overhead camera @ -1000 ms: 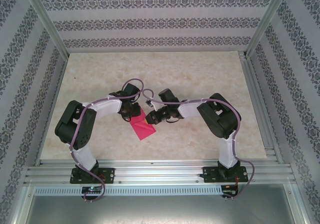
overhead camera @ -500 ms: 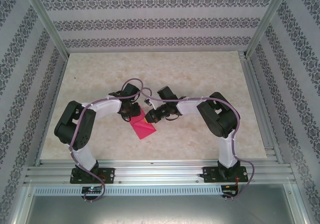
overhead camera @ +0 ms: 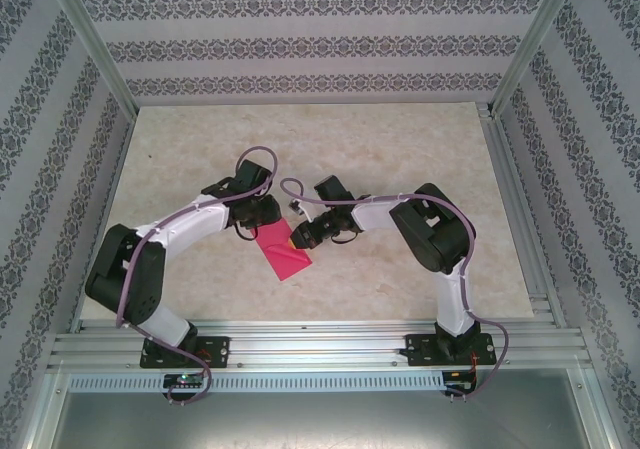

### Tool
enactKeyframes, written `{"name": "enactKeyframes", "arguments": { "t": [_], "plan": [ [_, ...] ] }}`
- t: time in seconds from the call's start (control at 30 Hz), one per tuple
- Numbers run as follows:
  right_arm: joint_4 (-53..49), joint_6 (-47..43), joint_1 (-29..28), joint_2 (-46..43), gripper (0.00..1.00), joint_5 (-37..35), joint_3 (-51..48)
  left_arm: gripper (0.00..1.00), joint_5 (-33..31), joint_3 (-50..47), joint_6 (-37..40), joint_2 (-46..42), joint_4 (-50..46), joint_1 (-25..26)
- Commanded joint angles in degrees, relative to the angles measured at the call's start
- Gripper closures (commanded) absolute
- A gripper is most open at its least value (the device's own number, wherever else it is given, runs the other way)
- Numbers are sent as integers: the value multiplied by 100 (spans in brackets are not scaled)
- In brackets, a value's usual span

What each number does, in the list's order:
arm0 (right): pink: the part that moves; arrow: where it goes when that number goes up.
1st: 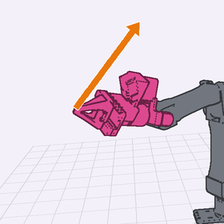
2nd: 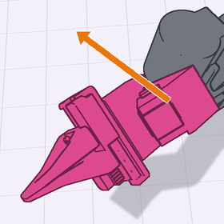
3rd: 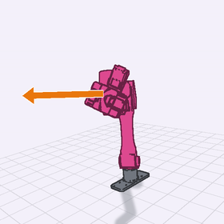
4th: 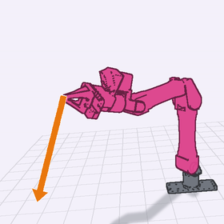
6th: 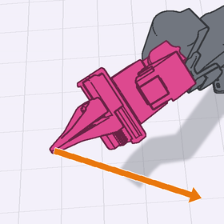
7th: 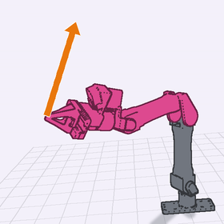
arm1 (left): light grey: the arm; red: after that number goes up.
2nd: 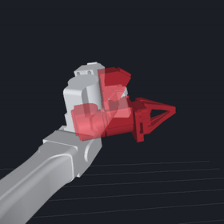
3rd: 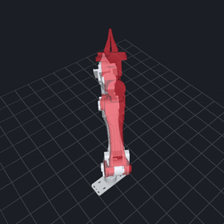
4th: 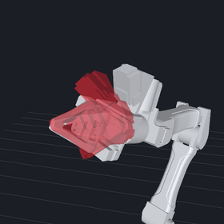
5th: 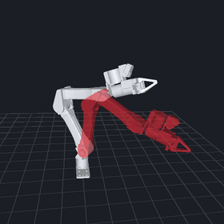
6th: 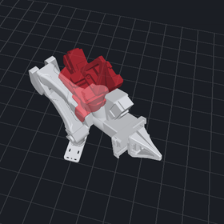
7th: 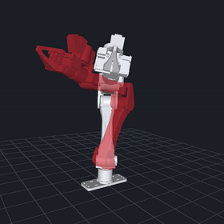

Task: Fold a paper plane with a square sheet of paper (pick it up from the middle)
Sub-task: Fold the triangle a second time at the center of the table.

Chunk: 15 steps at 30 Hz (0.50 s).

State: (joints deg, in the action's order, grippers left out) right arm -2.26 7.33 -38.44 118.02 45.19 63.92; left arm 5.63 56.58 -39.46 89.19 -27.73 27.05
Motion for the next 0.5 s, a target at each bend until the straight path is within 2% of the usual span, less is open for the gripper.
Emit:
{"name": "enactKeyframes", "arguments": {
  "t": [0.0, 0.1, 0.23, 0.33, 0.4, 0.47],
  "plan": [
    [131, -156, 55, 133, 94, 121, 38, 73, 139, -245, -162, -377, -49, 9],
    [99, -162, 48, 144, 94, 129, 68, 73, 168, -420, -257, -728, -167, 2],
    [167, -131, 61, 159, 94, 131, 27, 73, 822, -789, -608, -1062, 197, 24],
    [168, -111, 66, 162, 94, 153, 42, 73, 1072, -1089, -958, -1156, 480, 67],
    [169, -127, 60, 130, 94, 259, 60, 73, 978, -1233, -1079, -1149, 607, 90],
    [156, -158, 47, 130, 94, 279, 84, 73, 607, -1267, -1136, -1133, 638, 93]
  ]
}}
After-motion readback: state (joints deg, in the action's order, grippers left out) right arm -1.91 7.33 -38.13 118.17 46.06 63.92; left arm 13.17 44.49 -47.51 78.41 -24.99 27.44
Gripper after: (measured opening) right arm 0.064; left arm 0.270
